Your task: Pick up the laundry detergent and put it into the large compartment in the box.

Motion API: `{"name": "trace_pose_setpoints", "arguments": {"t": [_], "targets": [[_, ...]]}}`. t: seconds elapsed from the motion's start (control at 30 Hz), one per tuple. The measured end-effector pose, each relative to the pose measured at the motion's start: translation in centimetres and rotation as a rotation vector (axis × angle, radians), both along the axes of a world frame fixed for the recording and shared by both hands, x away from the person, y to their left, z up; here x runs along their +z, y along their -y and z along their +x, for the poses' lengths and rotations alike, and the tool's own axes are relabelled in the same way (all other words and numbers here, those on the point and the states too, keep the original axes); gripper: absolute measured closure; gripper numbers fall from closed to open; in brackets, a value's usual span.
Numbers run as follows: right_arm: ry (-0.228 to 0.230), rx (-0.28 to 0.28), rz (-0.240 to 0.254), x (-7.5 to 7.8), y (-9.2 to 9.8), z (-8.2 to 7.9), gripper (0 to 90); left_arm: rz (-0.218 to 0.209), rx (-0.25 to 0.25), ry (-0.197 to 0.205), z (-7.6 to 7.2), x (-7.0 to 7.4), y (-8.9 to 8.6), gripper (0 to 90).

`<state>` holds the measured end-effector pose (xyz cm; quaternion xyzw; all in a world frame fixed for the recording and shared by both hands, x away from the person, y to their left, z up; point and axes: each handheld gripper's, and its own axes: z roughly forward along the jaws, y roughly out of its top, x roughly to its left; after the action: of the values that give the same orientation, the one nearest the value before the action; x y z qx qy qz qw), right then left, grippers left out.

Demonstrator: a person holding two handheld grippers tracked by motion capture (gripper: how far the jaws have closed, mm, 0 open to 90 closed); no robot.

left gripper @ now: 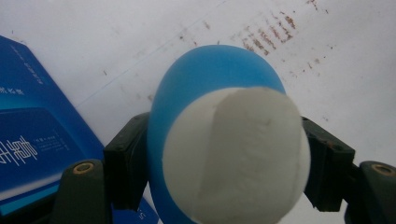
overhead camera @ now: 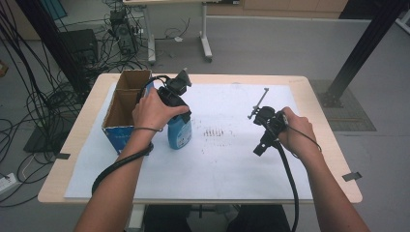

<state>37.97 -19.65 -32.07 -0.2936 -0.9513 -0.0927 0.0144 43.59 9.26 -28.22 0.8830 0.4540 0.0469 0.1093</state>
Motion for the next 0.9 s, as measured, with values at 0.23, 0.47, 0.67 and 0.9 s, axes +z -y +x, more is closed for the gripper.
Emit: {"name": "trace_pose_setpoints", "arguments": {"t": [0.23,0.47,0.67,0.9], "targets": [[0.0,0.003,-0.002,0.0,0.0,-0.02,6.2,0.002,0.003,0.003,0.02,0.07,0.04,32.1],[-0.001,0.002,0.0,-0.03,0.12,-0.01,6.2,0.004,0.008,0.011,-0.02,0.09,-0.02,35.0],[0.003,0.006,-0.002,0.02,0.11,0.03,6.2,0.006,0.01,0.016,-0.04,0.12,-0.09,36.5],[0.004,0.005,-0.002,0.02,0.11,0.02,6.2,0.009,0.011,0.017,-0.03,0.11,-0.04,36.7]]}}
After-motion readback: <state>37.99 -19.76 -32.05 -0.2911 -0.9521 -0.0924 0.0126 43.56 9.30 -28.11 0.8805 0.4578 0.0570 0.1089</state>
